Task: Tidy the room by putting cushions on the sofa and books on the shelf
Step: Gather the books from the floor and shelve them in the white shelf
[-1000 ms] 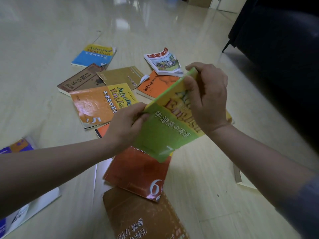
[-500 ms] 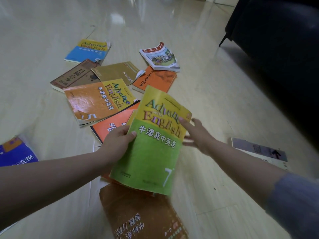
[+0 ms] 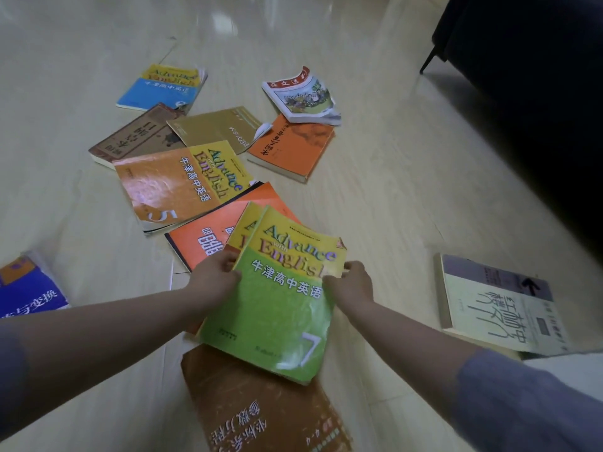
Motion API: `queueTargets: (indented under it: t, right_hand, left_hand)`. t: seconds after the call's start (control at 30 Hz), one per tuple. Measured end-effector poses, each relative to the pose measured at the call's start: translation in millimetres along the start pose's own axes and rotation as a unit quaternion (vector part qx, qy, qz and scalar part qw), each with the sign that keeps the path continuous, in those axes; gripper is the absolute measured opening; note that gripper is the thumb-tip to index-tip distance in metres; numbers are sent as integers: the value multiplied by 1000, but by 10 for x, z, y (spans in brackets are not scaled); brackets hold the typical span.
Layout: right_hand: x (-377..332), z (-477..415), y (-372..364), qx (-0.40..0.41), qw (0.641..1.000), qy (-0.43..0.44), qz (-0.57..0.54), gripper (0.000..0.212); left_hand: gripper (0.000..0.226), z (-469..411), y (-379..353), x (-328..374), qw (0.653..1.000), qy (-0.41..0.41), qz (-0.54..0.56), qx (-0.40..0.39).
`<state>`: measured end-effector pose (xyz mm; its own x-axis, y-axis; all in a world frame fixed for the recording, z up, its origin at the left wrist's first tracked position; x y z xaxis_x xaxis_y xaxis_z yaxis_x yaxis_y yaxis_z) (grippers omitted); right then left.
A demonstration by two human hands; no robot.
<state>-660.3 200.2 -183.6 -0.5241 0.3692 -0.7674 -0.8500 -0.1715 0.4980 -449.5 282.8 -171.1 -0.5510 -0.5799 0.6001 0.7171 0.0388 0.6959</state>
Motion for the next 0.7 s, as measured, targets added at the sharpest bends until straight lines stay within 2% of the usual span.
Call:
queueTargets:
  t: [0.07, 0.1, 0.17, 0.27, 0.4, 0.57, 0.7]
  right_hand:
    - [-117, 39, -43, 47, 988, 116, 88, 63]
    - [-196, 71, -76, 54, 970, 196, 131, 66]
    - [-326, 73, -195, 17, 937, 310, 161, 58]
    - [-508, 110, -471, -71, 940, 316, 109, 39]
    - [-761, 164, -799, -111, 934, 333, 70, 25]
    - [-994, 129, -1133, -129, 942, 305, 49, 24]
    - [-1085, 75, -1273, -162, 942, 285, 70, 22]
  left_hand:
    - [30, -1, 1, 51, 995, -39, -84, 23]
    - [31, -1, 14, 61, 990, -65, -119, 26]
    - [28, -36, 107, 45, 981, -98, -167, 29]
    - [26, -110, 388, -69, 969, -108, -218, 44]
    - [27, -175, 839, -355, 961, -97, -247, 75]
    - [29, -371, 1321, -833, 973, 8, -193, 129]
    - [31, -683, 1512, -1047, 985, 78, -106, 115]
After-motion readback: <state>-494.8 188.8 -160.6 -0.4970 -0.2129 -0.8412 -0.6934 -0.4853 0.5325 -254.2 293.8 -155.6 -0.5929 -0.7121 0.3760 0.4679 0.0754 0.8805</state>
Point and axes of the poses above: each hand's wrist, its own z-axis away from the middle knuckle, its own y-axis out of the back of the hand, x = y × z, the point moved 1 cm from there along -z, towards the middle knuckle, and after that the axes turned 14 degrees about -z, right-handed, at the moved point
